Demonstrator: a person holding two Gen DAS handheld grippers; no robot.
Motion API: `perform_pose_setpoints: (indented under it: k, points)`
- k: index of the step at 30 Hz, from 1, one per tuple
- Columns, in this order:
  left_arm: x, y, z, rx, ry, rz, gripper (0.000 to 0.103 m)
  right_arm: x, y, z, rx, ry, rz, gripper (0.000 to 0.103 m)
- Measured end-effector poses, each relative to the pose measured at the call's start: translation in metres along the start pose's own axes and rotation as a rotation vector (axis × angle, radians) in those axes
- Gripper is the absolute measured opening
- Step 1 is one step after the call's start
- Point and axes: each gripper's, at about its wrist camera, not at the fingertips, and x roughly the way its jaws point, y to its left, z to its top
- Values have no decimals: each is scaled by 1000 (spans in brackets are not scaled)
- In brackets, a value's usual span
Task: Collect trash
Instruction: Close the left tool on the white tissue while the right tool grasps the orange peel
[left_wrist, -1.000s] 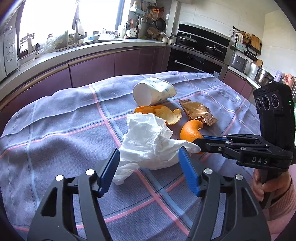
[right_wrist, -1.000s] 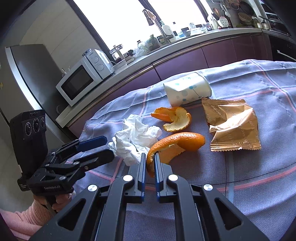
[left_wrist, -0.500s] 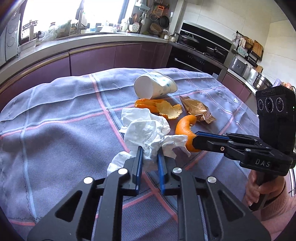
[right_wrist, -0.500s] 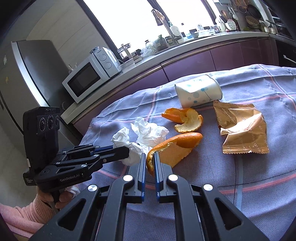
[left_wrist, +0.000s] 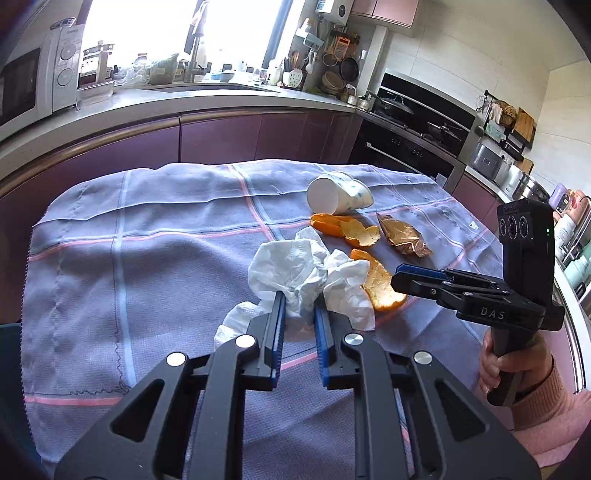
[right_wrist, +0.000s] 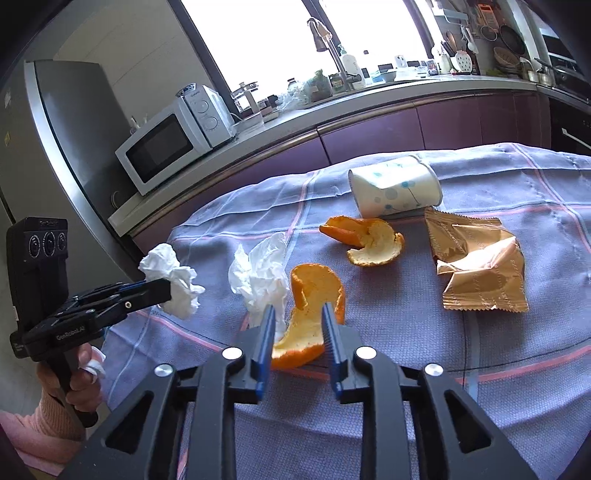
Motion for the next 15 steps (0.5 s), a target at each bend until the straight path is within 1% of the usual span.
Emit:
perform_pose_setpoints:
  k: [3,5,7,8,9,10,11,13,15]
  points:
    - [-6,7,-5,-17,-3,6,15,4,-6,-1,29,18,-17,36]
    - [-8,11,-7,-29,-3,7,15,8,-11,-2,64,35,7,36]
    - [-9,14,-9,-40,-6,10,15,13,-13,-2,75,55,10,36]
    - [-10,16,-10,-46,-7,9,16,15,-13,-3,78,63,10,34]
    - [-11,18,-11,-50,-8,9,16,17,-14,-3,87,68,17,27]
    - [-13,19,-12,-52,-10,13,16,19,-15,-2,96,72,18,24]
    - [-13,20,-13,-54,-9,13,16,19,-17,-2,106,73,20,16]
    - [-15,22,-14,-61,-11,13,16,19,-20,-3,122,74,24,9]
    - [-17,24,-16,-65,-14,14,16,18,-21,-4,132,68,27,7]
